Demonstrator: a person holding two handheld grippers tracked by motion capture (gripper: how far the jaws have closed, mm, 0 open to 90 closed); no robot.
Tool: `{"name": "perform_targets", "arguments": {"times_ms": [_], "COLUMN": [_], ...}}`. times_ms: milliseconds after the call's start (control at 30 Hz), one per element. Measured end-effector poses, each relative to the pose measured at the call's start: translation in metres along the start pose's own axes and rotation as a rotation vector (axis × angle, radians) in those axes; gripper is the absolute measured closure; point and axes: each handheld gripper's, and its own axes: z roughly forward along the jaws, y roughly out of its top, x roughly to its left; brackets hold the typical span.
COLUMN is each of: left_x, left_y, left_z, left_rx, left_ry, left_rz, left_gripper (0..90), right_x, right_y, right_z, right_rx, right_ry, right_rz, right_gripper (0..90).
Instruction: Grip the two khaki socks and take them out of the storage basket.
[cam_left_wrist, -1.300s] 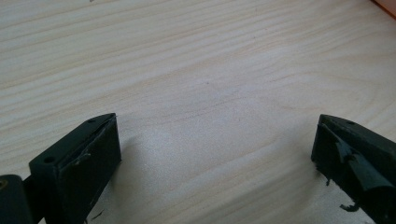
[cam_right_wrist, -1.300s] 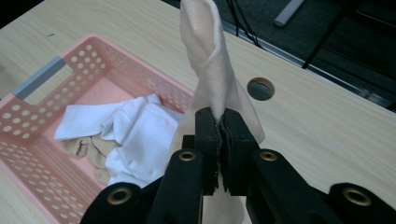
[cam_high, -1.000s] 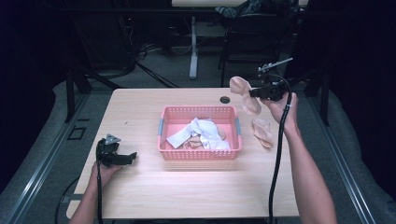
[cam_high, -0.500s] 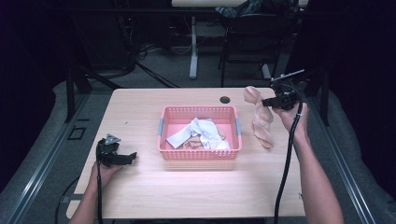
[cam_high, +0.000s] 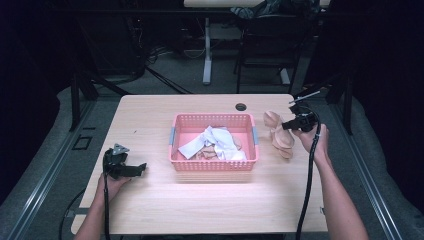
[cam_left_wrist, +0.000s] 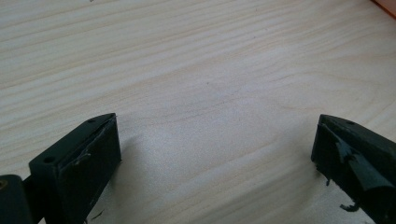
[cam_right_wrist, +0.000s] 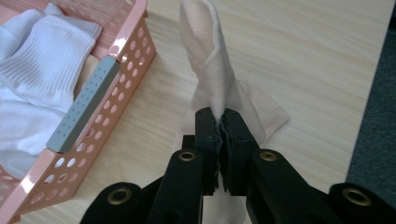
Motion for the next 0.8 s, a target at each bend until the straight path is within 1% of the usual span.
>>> {"name": "perform_targets", "arguments": {"times_ms": [33, 67, 100, 233, 400, 467, 500, 533, 567, 633, 800], "left_x": [0.000, 0.000, 0.000, 0.000, 0.000, 0.000, 0.000, 0.000, 0.000, 0.000, 0.000], "left_y": [0.000, 0.000, 0.000, 0.000, 0.000, 0.000, 0.000, 0.000, 0.000, 0.000, 0.000], "left_z": [0.000, 0.000, 0.000, 0.000, 0.000, 0.000, 0.000, 0.000, 0.000, 0.000, 0.000], "left_rx": [0.000, 0.001, 0.001, 0.000, 0.000, 0.000, 0.000, 0.000, 0.000, 0.000, 0.000], "left_ry": [0.000, -0.001, -0.001, -0.001, -0.001, -0.002, -0.002, -0.002, -0.002, -0.002, -0.002], "left_rz": [0.000, 0.000, -0.001, 0.000, 0.000, 0.000, 0.000, 0.000, 0.000, 0.000, 0.001], "left_gripper": [1.1, 1.1, 1.1, 1.1, 1.1, 1.1, 1.1, 1.1, 1.1, 1.1, 1.1], "right_x": [0.000, 0.000, 0.000, 0.000, 0.003, 0.004, 0.004, 0.004, 0.004, 0.004, 0.003], "right_y": [-0.001, -0.002, -0.003, -0.004, -0.005, -0.007, -0.007, -0.008, -0.009, -0.010, -0.014], "right_z": [0.003, 0.006, 0.009, 0.018, 0.029, 0.035, 0.037, 0.040, 0.043, 0.045, 0.053], "right_rx": [0.014, 0.019, 0.028, 0.048, 0.080, 0.089, 0.113, 0.118, 0.123, 0.128, 0.154], "right_ry": [0.008, -0.001, 0.007, 0.012, 0.017, 0.017, 0.012, 0.012, 0.023, 0.008, 0.012], "right_rz": [-0.006, -0.007, -0.002, 0.005, -0.008, -0.003, -0.014, -0.007, 0.001, -0.007, -0.006], "right_gripper": [86.1, 86.1, 86.1, 86.0, 86.1, 86.1, 86.0, 85.9, 85.9, 85.6, 84.2]}}
